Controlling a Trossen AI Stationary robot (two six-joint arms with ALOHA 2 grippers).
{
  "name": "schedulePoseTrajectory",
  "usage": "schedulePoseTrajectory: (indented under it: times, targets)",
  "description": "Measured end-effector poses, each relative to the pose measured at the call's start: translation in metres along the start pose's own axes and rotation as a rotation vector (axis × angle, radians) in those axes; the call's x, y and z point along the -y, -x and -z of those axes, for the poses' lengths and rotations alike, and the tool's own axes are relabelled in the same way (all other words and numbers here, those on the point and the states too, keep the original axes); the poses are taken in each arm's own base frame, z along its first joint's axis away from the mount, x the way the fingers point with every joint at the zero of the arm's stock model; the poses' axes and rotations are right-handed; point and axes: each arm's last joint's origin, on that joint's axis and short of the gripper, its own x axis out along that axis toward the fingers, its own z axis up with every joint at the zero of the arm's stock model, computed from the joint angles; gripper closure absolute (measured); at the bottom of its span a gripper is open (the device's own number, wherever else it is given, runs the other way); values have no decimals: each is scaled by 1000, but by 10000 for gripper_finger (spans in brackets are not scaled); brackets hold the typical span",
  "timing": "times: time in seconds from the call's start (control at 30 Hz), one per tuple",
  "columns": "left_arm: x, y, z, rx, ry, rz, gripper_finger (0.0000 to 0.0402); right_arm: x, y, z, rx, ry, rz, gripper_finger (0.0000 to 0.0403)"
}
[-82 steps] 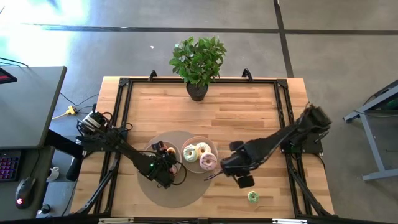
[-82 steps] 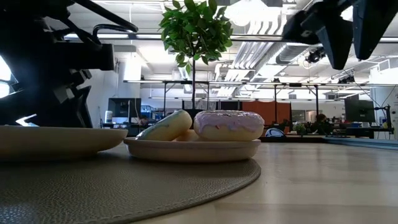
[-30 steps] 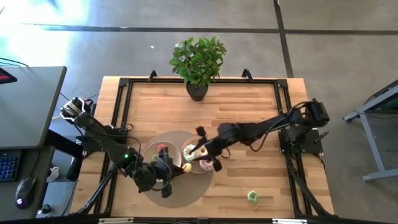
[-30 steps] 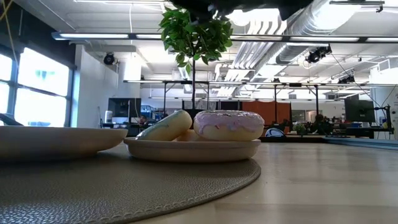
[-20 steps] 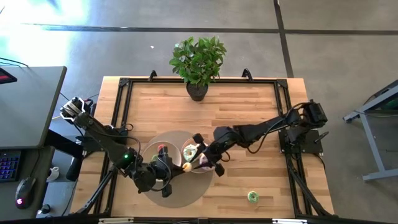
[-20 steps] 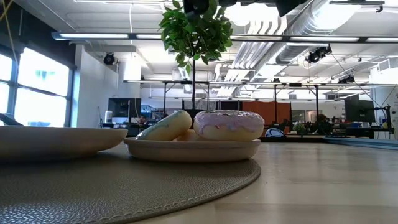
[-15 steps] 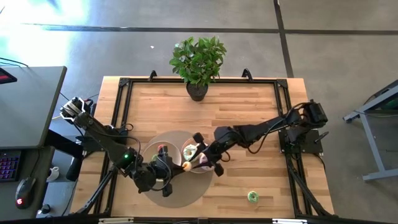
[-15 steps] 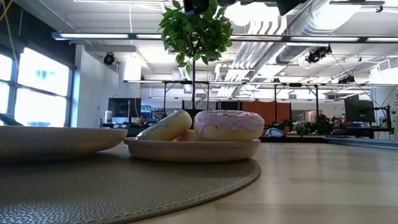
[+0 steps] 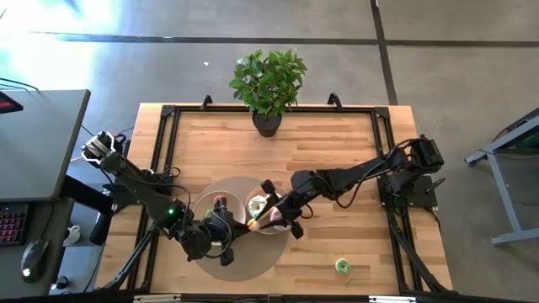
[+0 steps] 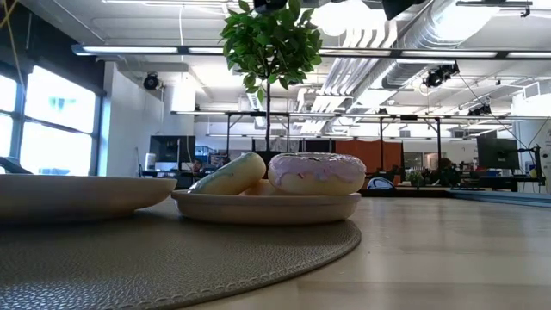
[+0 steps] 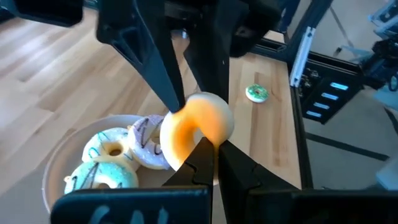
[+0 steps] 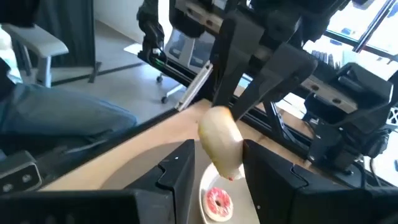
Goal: Pick & Place donuts
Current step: Adjust the small yellow donut
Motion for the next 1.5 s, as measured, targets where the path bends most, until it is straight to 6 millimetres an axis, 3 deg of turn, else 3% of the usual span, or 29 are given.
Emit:
schedulePoseTrajectory:
  times: [0.13, 0.4, 0.7, 0.87, 1.0, 1.13, 1.37, 1.5]
  targets:
    - [0, 0, 0, 9, -26, -14, 401, -1, 0, 1, -13, 14, 3, 293]
    - [0, 0, 0, 5, -85, -10, 395, 1, 1, 2, -22, 8, 10, 390]
    - [-6, -4, -2, -5, -147, -30, 290, -1, 2, 12, -121, -51, 7, 378]
    - [-13, -8, 0, -49, -254, -66, 257, 8, 4, 15, -163, -248, 188, 397]
    - [-12, -14, 8, -67, -404, -121, 258, 25, 13, 25, -177, -527, 282, 383]
    - [-12, -23, 17, -75, -500, -194, 265, 39, 22, 37, -222, -663, 298, 375]
    - [-15, -33, 33, -149, -700, -258, 268, 43, 28, 44, -249, -751, 139, 395]
    - [-15, -36, 35, -138, -840, -321, 268, 52, 36, 46, -211, -955, -8, 396]
